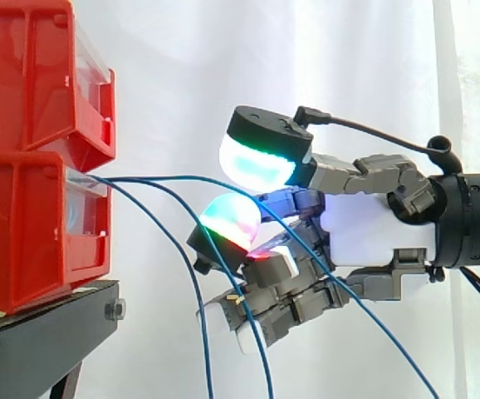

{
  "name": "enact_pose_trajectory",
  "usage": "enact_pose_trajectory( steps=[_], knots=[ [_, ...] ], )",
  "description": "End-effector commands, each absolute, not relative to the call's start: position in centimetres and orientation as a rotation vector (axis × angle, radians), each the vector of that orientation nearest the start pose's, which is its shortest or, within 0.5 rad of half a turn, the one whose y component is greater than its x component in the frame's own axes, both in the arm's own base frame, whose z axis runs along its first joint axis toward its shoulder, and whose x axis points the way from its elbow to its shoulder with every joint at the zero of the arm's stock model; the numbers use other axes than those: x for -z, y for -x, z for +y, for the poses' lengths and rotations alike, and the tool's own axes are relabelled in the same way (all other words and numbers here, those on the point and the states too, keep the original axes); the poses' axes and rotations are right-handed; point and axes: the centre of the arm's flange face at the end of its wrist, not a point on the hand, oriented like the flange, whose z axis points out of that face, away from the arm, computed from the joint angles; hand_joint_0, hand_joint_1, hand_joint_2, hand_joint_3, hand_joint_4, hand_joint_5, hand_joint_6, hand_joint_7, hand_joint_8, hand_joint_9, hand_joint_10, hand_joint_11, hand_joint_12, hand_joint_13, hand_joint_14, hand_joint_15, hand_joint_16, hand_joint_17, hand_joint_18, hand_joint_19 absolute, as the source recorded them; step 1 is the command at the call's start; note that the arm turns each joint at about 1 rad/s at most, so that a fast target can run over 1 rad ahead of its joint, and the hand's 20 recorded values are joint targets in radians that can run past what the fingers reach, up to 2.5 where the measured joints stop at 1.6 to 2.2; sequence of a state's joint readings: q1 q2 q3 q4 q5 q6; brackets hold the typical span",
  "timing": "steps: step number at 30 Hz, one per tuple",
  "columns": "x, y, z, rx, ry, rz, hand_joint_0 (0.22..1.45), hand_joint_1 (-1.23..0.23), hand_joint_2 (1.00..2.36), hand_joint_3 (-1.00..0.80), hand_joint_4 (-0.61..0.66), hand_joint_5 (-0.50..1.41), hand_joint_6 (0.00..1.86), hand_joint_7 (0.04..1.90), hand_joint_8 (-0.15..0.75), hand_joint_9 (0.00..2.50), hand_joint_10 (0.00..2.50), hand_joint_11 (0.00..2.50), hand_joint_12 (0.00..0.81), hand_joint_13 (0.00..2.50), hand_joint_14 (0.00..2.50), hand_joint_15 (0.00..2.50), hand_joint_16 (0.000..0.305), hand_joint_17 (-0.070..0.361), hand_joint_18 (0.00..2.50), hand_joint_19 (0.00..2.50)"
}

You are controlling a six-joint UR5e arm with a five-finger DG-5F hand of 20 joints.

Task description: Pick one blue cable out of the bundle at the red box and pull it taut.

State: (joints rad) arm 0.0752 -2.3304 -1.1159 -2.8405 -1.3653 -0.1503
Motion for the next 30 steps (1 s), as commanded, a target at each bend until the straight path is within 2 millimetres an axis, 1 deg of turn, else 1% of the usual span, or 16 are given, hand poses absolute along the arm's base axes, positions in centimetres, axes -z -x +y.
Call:
enact_pose_trajectory(
  steps=[1, 13, 16, 18, 24, 25, 26, 28, 29, 30],
  knots=[
    [-25.36, -77.36, -9.58, -0.999, -1.165, 1.189, 0.60, -0.63, 1.01, -0.38, 0.17, -0.15, 0.90, 1.13, 0.342, 1.12, 0.01, 1.22, 0.360, 0.72, 0.02, 0.42, 0.048, 0.108, 0.65, 0.47],
    [-25.39, -77.45, -9.46, -1.001, -1.164, 1.189, 0.62, -0.75, 1.01, -0.26, 0.18, -0.14, 0.91, 1.13, 0.365, 1.14, 0.01, 1.23, 0.372, 0.75, 0.01, 0.41, 0.050, 0.113, 0.70, 0.43],
    [-25.65, -77.50, -9.45, -1.004, -1.161, 1.185, 0.62, -0.78, 1.01, -0.23, 0.18, -0.14, 0.91, 1.13, 0.370, 1.14, 0.01, 1.22, 0.376, 0.75, 0.01, 0.40, 0.051, 0.114, 0.71, 0.43],
    [-25.64, -77.49, -9.45, -1.002, -1.161, 1.187, 0.63, -0.81, 1.01, -0.18, 0.18, -0.13, 0.92, 1.15, 0.375, 1.15, 0.01, 1.22, 0.378, 0.76, 0.01, 0.40, 0.052, 0.116, 0.73, 0.42],
    [-25.64, -77.49, -9.45, -1.002, -1.161, 1.187, 0.64, -0.84, 1.02, -0.09, 0.18, -0.12, 0.91, 1.26, 0.386, 1.19, 0.01, 1.24, 0.383, 0.77, 0.01, 0.40, 0.052, 0.118, 0.73, 0.41],
    [-25.64, -77.49, -9.45, -1.002, -1.161, 1.187, 0.63, -0.84, 1.02, -0.08, 0.18, -0.11, 0.91, 1.25, 0.384, 1.19, 0.01, 1.23, 0.383, 0.77, 0.01, 0.40, 0.052, 0.118, 0.74, 0.41],
    [-25.62, -77.47, -9.45, -1.000, -1.161, 1.189, 0.63, -0.84, 1.01, -0.08, 0.18, -0.11, 0.91, 1.26, 0.385, 1.19, 0.01, 1.22, 0.387, 0.77, 0.01, 0.41, 0.053, 0.120, 0.74, 0.41],
    [-25.40, -77.41, -9.58, -0.989, -1.159, 1.197, 0.62, -0.82, 1.01, -0.14, 0.22, -0.11, 0.90, 1.25, 0.385, 1.17, 0.01, 1.21, 0.387, 0.76, 0.01, 0.40, 0.053, 0.120, 0.72, 0.43],
    [-25.50, -77.38, -9.58, -0.988, -1.158, 1.197, 0.60, -0.79, 1.01, -0.22, 0.23, -0.12, 0.90, 1.23, 0.367, 1.15, 0.02, 1.20, 0.378, 0.74, 0.01, 0.40, 0.051, 0.115, 0.69, 0.45],
    [-25.41, -77.35, -9.82, -0.975, -1.155, 1.204, 0.59, -0.76, 1.01, -0.30, 0.21, -0.12, 0.89, 1.21, 0.355, 1.14, 0.02, 1.19, 0.367, 0.73, 0.02, 0.42, 0.049, 0.111, 0.66, 0.46]
  ],
)
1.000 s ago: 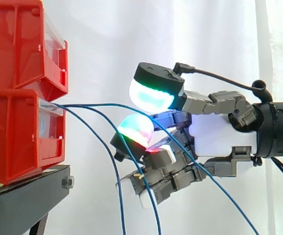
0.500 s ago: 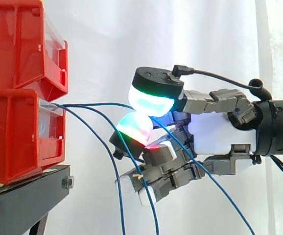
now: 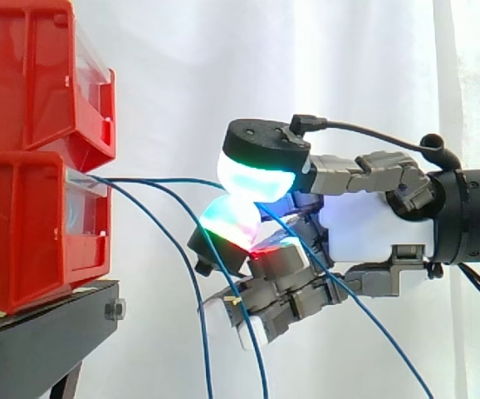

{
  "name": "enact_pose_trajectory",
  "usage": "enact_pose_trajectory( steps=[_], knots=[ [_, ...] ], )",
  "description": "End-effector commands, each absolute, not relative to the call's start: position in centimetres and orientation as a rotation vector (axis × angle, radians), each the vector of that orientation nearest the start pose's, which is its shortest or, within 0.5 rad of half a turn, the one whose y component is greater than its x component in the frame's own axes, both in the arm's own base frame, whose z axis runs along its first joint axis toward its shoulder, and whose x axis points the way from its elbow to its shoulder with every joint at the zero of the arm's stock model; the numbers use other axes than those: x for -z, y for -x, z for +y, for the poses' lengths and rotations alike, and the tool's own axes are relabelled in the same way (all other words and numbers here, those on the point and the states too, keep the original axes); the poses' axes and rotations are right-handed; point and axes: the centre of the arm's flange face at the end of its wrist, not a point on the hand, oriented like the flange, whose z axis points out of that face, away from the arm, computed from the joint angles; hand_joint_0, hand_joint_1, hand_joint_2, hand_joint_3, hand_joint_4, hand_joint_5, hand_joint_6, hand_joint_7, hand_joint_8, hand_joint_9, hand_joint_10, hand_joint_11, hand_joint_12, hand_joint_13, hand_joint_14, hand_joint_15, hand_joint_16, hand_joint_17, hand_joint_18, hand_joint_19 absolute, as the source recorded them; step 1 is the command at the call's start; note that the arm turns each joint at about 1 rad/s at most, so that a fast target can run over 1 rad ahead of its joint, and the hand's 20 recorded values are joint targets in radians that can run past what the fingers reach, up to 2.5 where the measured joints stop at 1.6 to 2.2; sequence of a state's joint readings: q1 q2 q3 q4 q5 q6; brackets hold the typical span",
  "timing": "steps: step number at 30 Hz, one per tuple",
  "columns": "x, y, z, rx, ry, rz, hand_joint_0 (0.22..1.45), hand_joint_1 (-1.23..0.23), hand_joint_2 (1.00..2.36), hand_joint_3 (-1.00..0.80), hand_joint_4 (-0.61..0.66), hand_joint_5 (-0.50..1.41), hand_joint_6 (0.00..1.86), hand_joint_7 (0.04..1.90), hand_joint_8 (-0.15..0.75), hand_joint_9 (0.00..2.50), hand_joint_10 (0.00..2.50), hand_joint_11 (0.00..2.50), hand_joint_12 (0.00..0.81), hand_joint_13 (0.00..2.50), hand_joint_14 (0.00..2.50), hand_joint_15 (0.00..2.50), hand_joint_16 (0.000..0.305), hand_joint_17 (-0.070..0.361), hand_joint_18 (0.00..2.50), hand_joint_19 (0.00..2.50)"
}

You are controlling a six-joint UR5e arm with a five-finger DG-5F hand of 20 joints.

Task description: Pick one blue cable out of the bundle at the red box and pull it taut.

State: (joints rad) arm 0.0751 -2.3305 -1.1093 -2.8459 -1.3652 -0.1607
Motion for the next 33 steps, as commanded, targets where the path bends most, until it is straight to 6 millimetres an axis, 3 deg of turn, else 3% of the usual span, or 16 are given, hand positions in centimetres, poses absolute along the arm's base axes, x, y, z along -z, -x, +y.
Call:
enact_pose_trajectory(
  steps=[1, 5, 10, 13, 19, 23, 33],
  knots=[
    [-25.50, -77.31, -9.82, -0.971, -1.152, 1.208, 0.57, -0.75, 1.01, -0.35, 0.20, -0.13, 0.89, 1.20, 0.356, 1.13, 0.02, 1.19, 0.364, 0.72, 0.02, 0.42, 0.049, 0.110, 0.66, 0.47],
    [-25.46, -77.26, -9.82, -0.967, -1.153, 1.213, 0.52, -0.67, 1.00, -0.50, 0.18, -0.13, 0.88, 1.12, 0.368, 1.13, 0.01, 1.17, 0.373, 0.72, 0.02, 0.42, 0.052, 0.116, 0.67, 0.47],
    [-25.34, -77.27, -9.82, -0.966, -1.154, 1.214, 0.52, -0.54, 1.00, -0.50, 0.17, -0.13, 0.87, 1.08, 0.361, 1.11, 0.02, 1.14, 0.377, 0.71, 0.02, 0.42, 0.052, 0.118, 0.65, 0.48],
    [-25.46, -77.26, -9.82, -0.967, -1.153, 1.213, 0.58, -0.47, 1.01, -0.41, 0.14, -0.13, 0.86, 1.09, 0.345, 1.10, 0.02, 1.13, 0.363, 0.69, 0.02, 0.43, 0.049, 0.111, 0.61, 0.50],
    [-25.46, -77.26, -9.82, -0.967, -1.153, 1.213, 0.60, -0.50, 1.01, -0.24, 0.16, -0.13, 0.86, 1.03, 0.378, 1.10, 0.01, 1.09, 0.394, 0.71, 0.02, 0.40, 0.056, 0.126, 0.66, 0.47],
    [-25.46, -77.26, -9.82, -0.967, -1.153, 1.213, 0.59, -0.61, 1.01, -0.13, 0.18, -0.13, 0.86, 1.05, 0.402, 1.11, 0.01, 1.10, 0.415, 0.73, 0.01, 0.40, 0.060, 0.136, 0.70, 0.42],
    [-26.03, -77.17, -9.83, -0.967, -1.147, 1.209, 0.61, -0.72, 1.01, -0.05, 0.16, -0.13, 0.88, 1.10, 0.382, 1.09, 0.01, 1.14, 0.394, 0.72, 0.01, 0.39, 0.056, 0.126, 0.70, 0.40]
  ],
)
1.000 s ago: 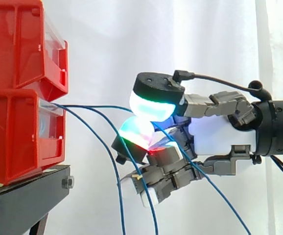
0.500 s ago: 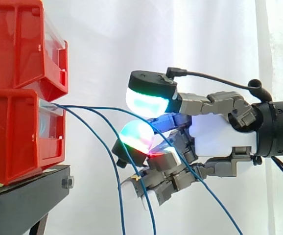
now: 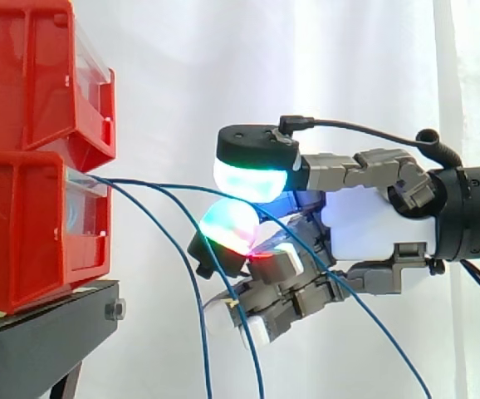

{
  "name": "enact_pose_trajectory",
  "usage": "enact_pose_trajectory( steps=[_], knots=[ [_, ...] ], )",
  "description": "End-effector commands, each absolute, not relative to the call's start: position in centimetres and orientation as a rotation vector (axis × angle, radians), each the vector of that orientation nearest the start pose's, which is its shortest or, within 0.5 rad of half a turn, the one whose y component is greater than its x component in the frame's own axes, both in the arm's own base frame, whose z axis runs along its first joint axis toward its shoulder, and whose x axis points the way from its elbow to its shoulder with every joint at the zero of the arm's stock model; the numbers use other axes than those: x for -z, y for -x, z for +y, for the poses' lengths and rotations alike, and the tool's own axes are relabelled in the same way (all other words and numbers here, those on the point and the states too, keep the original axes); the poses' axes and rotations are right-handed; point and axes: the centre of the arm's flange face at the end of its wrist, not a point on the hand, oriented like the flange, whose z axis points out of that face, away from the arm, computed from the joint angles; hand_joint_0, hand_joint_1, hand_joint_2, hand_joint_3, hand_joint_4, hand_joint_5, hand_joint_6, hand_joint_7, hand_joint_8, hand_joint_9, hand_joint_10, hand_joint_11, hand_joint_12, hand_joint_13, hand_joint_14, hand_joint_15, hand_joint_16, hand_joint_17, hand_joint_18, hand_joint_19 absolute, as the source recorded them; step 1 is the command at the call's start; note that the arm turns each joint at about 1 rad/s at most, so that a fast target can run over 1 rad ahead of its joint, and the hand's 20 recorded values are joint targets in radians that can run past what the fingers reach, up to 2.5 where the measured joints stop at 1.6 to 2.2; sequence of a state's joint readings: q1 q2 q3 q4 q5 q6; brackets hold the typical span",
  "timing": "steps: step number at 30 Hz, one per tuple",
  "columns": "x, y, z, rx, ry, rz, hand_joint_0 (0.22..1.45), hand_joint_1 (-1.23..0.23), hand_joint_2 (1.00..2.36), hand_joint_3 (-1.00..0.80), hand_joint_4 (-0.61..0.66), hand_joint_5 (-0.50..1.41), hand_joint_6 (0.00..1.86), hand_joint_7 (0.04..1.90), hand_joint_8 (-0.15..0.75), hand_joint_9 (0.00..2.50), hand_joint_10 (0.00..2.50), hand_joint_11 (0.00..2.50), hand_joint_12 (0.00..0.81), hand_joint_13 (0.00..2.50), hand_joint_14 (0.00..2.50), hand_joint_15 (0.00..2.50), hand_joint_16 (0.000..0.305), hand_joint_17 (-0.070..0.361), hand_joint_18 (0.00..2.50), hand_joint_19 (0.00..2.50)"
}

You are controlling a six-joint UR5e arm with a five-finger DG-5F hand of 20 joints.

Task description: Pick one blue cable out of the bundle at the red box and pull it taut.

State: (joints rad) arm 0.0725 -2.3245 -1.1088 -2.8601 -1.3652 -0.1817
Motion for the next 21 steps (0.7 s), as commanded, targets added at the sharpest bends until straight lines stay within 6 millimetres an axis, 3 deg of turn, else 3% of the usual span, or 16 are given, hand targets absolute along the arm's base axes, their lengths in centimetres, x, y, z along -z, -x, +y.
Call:
enact_pose_trajectory(
  steps=[1, 7, 15, 21],
  knots=[
    [-26.03, -77.17, -9.83, -0.967, -1.147, 1.209, 0.61, -0.72, 1.01, -0.05, 0.17, -0.13, 0.88, 1.10, 0.383, 1.09, 0.01, 1.12, 0.395, 0.72, 0.01, 0.39, 0.056, 0.126, 0.70, 0.40],
    [-26.01, -77.16, -9.83, -0.965, -1.147, 1.211, 0.59, -0.72, 1.01, -0.16, 0.22, -0.14, 0.88, 1.06, 0.379, 1.09, 0.01, 1.13, 0.390, 0.72, 0.01, 0.40, 0.056, 0.125, 0.69, 0.42],
    [-26.01, -77.17, -9.71, -0.967, -1.146, 1.212, 0.56, -0.70, 1.01, -0.36, 0.20, -0.14, 0.87, 1.09, 0.351, 1.08, 0.02, 1.14, 0.367, 0.70, 0.01, 0.41, 0.050, 0.113, 0.64, 0.45],
    [-26.09, -77.20, -9.71, -0.967, -1.145, 1.211, 0.55, -0.66, 1.01, -0.40, 0.20, -0.14, 0.87, 1.07, 0.352, 1.08, 0.02, 1.13, 0.371, 0.69, 0.01, 0.41, 0.051, 0.114, 0.64, 0.45]
  ],
)
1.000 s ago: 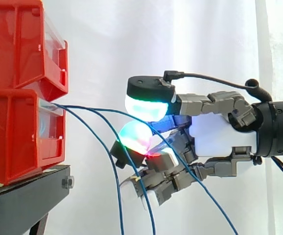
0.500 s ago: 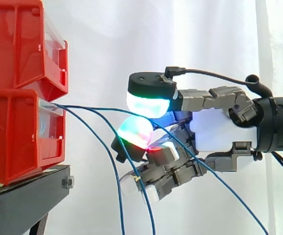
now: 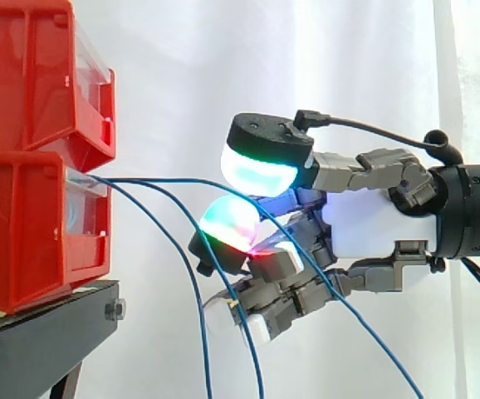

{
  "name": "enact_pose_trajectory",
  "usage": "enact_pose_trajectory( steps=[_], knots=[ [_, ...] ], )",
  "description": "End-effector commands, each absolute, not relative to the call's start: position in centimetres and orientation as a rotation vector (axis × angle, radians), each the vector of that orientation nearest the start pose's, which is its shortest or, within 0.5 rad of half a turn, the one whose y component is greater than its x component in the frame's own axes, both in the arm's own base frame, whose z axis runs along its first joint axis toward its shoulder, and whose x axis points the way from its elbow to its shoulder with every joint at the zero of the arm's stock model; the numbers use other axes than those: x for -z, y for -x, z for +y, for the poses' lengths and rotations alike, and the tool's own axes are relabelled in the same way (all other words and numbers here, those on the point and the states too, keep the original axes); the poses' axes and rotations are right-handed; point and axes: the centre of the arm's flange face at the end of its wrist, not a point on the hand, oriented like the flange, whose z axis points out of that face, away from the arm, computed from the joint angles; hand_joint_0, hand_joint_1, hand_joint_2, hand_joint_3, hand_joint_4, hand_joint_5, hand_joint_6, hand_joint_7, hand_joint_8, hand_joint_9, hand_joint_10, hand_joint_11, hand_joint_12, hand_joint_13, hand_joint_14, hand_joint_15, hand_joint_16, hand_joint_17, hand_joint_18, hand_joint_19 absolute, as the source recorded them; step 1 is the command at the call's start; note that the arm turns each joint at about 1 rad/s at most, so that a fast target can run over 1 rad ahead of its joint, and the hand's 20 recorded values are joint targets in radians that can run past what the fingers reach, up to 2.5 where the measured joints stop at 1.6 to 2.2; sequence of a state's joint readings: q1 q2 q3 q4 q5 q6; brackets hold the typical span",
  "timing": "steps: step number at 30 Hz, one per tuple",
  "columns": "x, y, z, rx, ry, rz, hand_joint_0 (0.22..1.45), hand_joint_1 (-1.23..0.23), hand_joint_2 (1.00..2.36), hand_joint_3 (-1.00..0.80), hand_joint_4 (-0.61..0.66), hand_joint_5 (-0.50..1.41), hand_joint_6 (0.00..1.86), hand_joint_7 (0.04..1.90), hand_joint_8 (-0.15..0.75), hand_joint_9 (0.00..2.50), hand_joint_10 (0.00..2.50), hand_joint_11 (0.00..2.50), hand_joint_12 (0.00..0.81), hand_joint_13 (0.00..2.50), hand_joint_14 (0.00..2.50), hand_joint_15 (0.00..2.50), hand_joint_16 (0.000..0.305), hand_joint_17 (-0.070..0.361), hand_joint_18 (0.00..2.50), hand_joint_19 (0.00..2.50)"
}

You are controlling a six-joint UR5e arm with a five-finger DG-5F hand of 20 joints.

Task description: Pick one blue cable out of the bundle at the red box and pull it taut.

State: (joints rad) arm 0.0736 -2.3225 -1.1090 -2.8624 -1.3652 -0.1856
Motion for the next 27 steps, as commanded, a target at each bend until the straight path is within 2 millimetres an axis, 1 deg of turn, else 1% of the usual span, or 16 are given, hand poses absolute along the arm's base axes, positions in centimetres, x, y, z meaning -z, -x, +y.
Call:
enact_pose_trajectory(
  steps=[1, 11, 16, 18, 20, 27],
  knots=[
    [-26.01, -77.17, -9.71, -0.967, -1.146, 1.212, 0.55, -0.66, 1.01, -0.40, 0.20, -0.14, 0.87, 1.08, 0.354, 1.08, 0.02, 1.13, 0.371, 0.69, 0.02, 0.41, 0.051, 0.114, 0.64, 0.45],
    [-26.01, -77.17, -9.71, -0.967, -1.146, 1.212, 0.58, -0.65, 1.01, -0.35, 0.19, -0.14, 0.87, 1.11, 0.349, 1.08, 0.02, 1.13, 0.363, 0.70, 0.02, 0.41, 0.049, 0.110, 0.63, 0.47],
    [-26.10, -77.22, -9.71, -0.968, -1.145, 1.210, 0.59, -0.65, 1.01, -0.29, 0.18, -0.13, 0.89, 1.13, 0.357, 1.09, 0.02, 1.13, 0.366, 0.70, 0.01, 0.41, 0.049, 0.111, 0.65, 0.46],
    [-26.03, -77.19, -9.71, -0.967, -1.145, 1.211, 0.60, -0.69, 1.01, -0.21, 0.19, -0.12, 0.90, 1.14, 0.386, 1.12, 0.01, 1.14, 0.387, 0.73, 0.01, 0.39, 0.053, 0.120, 0.69, 0.43],
    [-26.10, -77.23, -9.59, -0.969, -1.144, 1.211, 0.60, -0.72, 1.01, -0.18, 0.19, -0.12, 0.91, 1.15, 0.395, 1.14, 0.01, 1.14, 0.391, 0.74, 0.02, 0.39, 0.054, 0.122, 0.71, 0.42],
    [-26.10, -77.23, -9.59, -0.969, -1.144, 1.211, 0.63, -0.81, 1.01, -0.13, 0.20, -0.12, 0.91, 1.18, 0.386, 1.12, 0.02, 1.17, 0.385, 0.74, 0.01, 0.40, 0.052, 0.118, 0.71, 0.42]
  ],
)
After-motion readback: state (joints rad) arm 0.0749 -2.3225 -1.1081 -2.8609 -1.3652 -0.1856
